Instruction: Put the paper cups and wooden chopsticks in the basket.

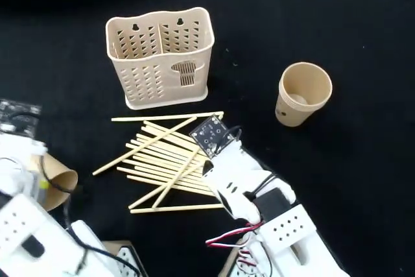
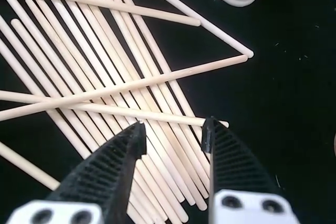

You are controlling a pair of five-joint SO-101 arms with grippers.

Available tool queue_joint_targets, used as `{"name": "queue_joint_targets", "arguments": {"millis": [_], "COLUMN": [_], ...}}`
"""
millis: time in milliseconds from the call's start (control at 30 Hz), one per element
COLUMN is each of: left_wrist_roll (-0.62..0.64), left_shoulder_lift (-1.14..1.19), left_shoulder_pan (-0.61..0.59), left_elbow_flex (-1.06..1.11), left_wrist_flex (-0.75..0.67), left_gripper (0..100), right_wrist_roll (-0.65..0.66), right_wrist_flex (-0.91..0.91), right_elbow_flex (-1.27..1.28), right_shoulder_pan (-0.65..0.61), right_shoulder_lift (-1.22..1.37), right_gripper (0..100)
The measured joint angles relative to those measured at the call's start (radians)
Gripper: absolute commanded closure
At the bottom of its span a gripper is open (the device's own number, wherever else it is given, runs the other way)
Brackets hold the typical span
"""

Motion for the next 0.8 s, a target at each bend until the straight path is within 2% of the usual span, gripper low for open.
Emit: {"name": "queue_joint_targets", "arguments": {"millis": [133,267,467,567,667,733,800], "left_wrist_roll": [-0.072,-0.112,-0.180,-0.264,-0.281,-0.262,-0.222], "left_shoulder_lift": [-0.157,-0.322,-0.580,-0.701,-0.706,-0.706,-0.709], "left_shoulder_pan": [0.037,0.037,-0.081,-0.135,-0.150,-0.150,-0.150], "left_elbow_flex": [0.089,0.295,0.632,0.787,0.867,0.868,0.868], "left_wrist_flex": [0.008,-0.078,-0.334,-0.394,-0.443,-0.460,-0.466], "left_gripper": [74,74,74,74,74,78,89], "right_wrist_roll": [0.000,0.000,0.000,0.000,0.000,0.000,0.000], "right_wrist_flex": [0.000,0.000,0.000,0.000,0.000,0.000,0.000], "right_elbow_flex": [0.000,0.000,0.000,0.000,0.000,0.000,0.000], "right_shoulder_pan": [0.000,0.000,0.000,0.000,0.000,0.000,0.000], "right_shoulder_lift": [0.000,0.000,0.000,0.000,0.000,0.000,0.000], "right_gripper": [80.8,80.8,80.8,80.8,80.8,80.8,80.8]}}
